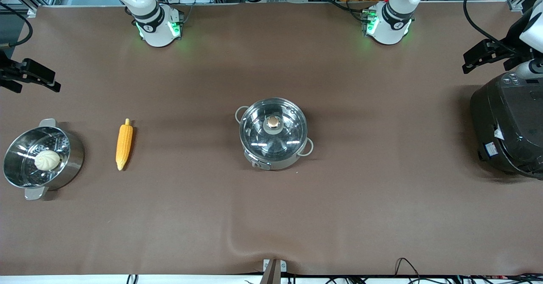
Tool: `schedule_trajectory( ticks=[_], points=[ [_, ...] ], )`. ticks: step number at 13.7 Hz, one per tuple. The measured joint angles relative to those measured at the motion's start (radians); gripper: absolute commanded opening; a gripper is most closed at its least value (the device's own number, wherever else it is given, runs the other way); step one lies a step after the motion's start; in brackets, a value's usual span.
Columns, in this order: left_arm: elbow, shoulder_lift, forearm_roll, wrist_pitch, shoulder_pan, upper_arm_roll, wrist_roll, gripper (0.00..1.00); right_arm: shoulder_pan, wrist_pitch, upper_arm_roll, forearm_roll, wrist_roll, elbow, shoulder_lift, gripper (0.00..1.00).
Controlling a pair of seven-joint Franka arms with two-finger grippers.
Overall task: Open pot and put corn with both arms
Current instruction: 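Move the left gripper toward the glass lid while the right gripper approaches the corn, then grasp the lid knob with the left gripper while the right gripper grasps the corn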
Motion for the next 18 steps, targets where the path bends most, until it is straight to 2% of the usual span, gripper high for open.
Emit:
schedule_trajectory(
  ticks=[9, 11, 14, 18],
  points=[
    [0.000, 0.013, -0.001, -0.006, -0.014, -0.019, -0.002, 1.00, 0.000, -0.010, -0.003, 0.009, 0.003, -0.001, 0.002, 1.00],
    [0.000, 0.036, -0.004, -0.005, -0.058, -0.060, -0.106, 1.00, 0.000, 0.013, -0.004, 0.009, 0.003, -0.031, 0.015, 1.00],
    [0.011, 0.099, -0.006, 0.045, -0.182, -0.135, -0.365, 1.00, 0.002, 0.164, -0.002, 0.009, 0.003, -0.138, 0.043, 1.00],
    [0.032, 0.201, -0.026, 0.145, -0.335, -0.145, -0.580, 1.00, 0.001, 0.460, -0.005, 0.008, 0.003, -0.362, 0.062, 1.00]
  ],
)
